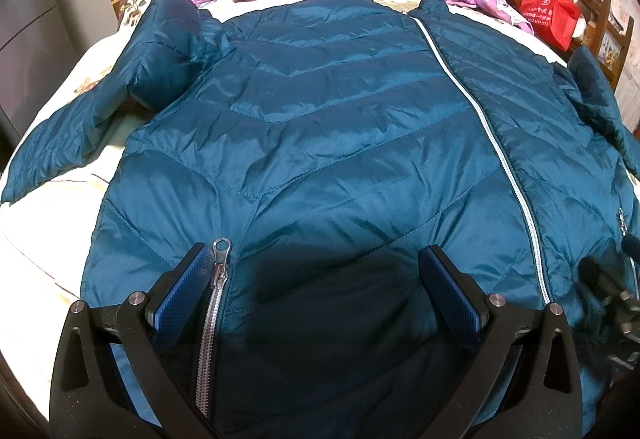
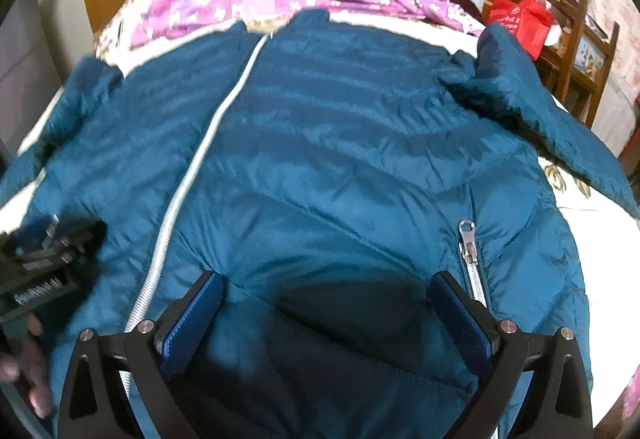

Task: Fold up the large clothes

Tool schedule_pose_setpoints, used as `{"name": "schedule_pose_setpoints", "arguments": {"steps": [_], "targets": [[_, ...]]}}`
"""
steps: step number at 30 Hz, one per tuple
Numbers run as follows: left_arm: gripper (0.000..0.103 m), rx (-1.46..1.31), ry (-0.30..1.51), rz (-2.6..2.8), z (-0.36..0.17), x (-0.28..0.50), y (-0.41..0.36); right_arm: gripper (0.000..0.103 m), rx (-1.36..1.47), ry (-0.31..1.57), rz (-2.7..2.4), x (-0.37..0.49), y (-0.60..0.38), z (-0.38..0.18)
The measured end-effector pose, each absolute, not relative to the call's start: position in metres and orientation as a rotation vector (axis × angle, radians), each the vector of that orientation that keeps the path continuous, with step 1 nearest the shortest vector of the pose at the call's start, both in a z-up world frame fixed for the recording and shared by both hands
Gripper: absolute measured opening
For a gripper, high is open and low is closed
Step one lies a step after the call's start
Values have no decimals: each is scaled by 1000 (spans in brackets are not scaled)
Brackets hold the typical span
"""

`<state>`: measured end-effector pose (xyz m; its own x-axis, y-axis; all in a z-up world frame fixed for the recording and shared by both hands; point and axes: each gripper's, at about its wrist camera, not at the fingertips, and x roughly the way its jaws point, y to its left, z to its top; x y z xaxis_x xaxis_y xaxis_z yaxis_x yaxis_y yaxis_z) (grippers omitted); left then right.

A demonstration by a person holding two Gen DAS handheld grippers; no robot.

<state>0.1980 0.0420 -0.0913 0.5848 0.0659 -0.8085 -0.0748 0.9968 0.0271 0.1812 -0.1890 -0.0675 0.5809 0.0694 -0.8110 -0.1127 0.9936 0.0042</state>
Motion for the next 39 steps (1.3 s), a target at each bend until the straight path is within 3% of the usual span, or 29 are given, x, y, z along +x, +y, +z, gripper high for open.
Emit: {"name": "schedule_pose_setpoints", "arguments": {"steps": [5,10,14,39], "targets": [[103,-59,922,51,-80,187,50,103,-66,793,78,165,-184,-37],[103,-89,752,-41,-43,146,50,103,-91,690,22,147,-182,-12],[103,-77,672,-94,-33,115,45,103,-80,709,-16,140,-190,-16],[103,-143,737,-92,-50,114,54,103,-35,769,-90,132,-216,-30]]}}
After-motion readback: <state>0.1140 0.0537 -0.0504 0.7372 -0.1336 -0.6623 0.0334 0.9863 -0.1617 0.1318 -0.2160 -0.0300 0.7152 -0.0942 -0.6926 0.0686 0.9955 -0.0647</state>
